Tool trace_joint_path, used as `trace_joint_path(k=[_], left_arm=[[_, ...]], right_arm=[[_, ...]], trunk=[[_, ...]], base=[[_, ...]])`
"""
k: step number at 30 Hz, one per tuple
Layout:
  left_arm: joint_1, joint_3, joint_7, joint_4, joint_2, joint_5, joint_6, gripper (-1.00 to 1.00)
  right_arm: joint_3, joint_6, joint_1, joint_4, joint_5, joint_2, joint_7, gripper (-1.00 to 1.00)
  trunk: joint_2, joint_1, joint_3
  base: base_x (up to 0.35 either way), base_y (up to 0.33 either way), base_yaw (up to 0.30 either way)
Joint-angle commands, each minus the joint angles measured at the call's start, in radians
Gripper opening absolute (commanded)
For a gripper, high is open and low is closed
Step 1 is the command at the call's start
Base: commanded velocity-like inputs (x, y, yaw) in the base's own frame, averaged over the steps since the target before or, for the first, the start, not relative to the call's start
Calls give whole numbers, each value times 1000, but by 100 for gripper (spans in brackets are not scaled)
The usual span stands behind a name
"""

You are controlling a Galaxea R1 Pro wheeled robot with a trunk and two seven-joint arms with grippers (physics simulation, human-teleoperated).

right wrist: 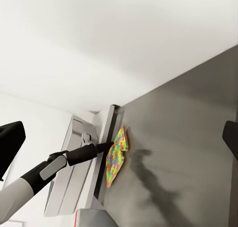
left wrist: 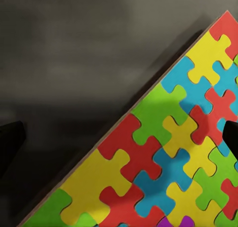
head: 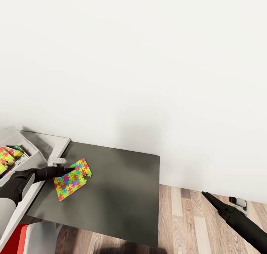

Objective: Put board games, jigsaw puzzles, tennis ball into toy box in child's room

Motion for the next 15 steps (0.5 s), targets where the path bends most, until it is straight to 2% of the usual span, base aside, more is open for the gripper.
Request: trace_joint_path(k=[1,9,15], left_arm=[[1,5,-2,27,-18,-8,7,100],[1,5,-2,27,-20,-9,7,100],[1,5,-2,27,-20,-9,7,100]], right_arm=[[0,7,0,-1,-6,0,-1,100],[0,7,0,-1,-6,0,-1,100],[1,5,0,0,-6,1,-1,100]], trunk=[[-1,1,-1],[-1,1,-1],[-1,1,-1]], base=[[0,-11,0],[0,-152,0],[0,-39,0]])
